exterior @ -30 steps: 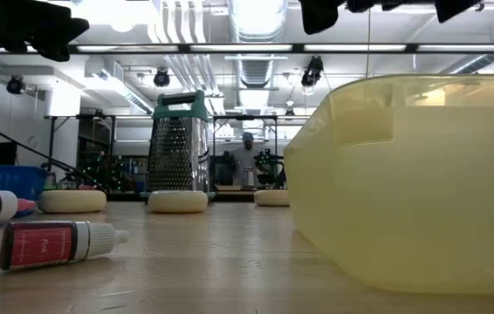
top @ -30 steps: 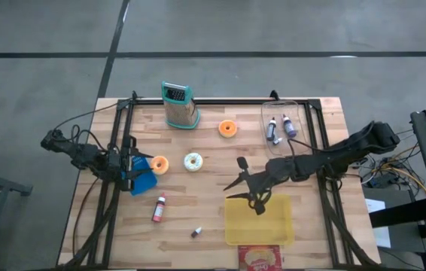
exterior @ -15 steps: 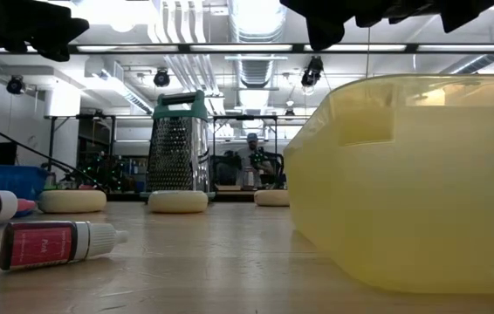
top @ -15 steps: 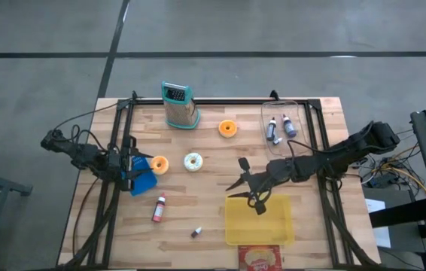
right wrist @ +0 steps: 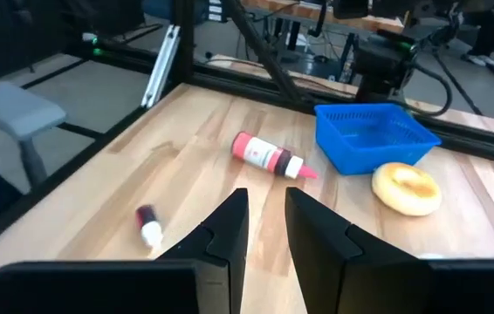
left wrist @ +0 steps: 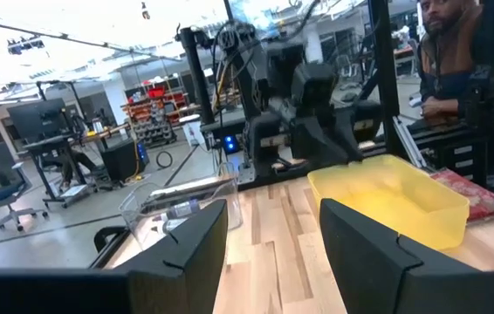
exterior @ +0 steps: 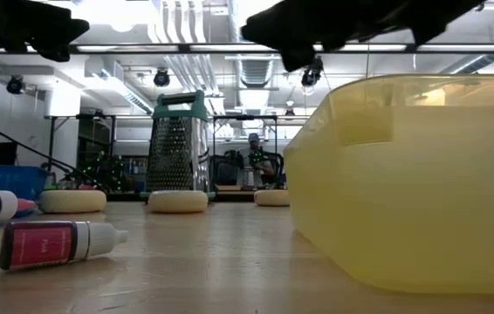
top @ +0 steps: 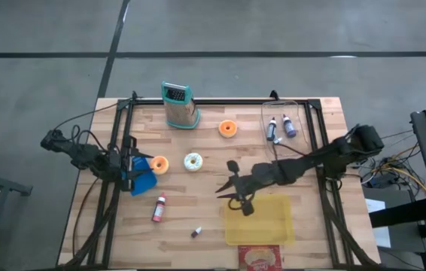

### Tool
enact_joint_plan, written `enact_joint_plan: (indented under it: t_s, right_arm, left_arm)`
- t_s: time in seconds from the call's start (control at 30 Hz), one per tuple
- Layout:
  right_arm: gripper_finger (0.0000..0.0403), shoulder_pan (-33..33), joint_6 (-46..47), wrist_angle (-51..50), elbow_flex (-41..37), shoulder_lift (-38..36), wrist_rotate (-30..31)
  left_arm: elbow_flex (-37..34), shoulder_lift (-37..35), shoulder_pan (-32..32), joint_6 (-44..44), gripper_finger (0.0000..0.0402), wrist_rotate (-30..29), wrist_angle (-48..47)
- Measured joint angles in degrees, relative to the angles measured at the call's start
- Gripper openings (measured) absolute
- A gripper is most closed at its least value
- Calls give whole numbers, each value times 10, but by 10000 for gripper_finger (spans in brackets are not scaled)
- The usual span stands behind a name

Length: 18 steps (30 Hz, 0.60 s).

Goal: Pick & Place Food Item
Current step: Put the red food coloring bottle into the transparent bin

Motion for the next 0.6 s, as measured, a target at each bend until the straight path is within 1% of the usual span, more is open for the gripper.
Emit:
enact_joint_plan:
  t_s: [0.07, 0.23, 0.37, 0.43, 0.6]
  right_arm:
    - [74, -3, 7, -3, 26, 18, 0]
    - [72, -3, 12, -111, 95, 57, -2]
    - [68, 2, -7, -157, 144, 85, -23]
    - [68, 5, -14, -164, 164, 99, -37]
    - [68, 10, -16, -172, 185, 127, -57]
  left_arm:
    - [0, 0, 0, 0, 188, 0, -2]
    - [0, 2, 0, 0, 188, -4, -2]
    - [0, 2, 0, 0, 188, -4, -4]
    - [0, 2, 0, 0, 188, -4, -5]
    - [0, 2, 0, 0, 188, -4, -5]
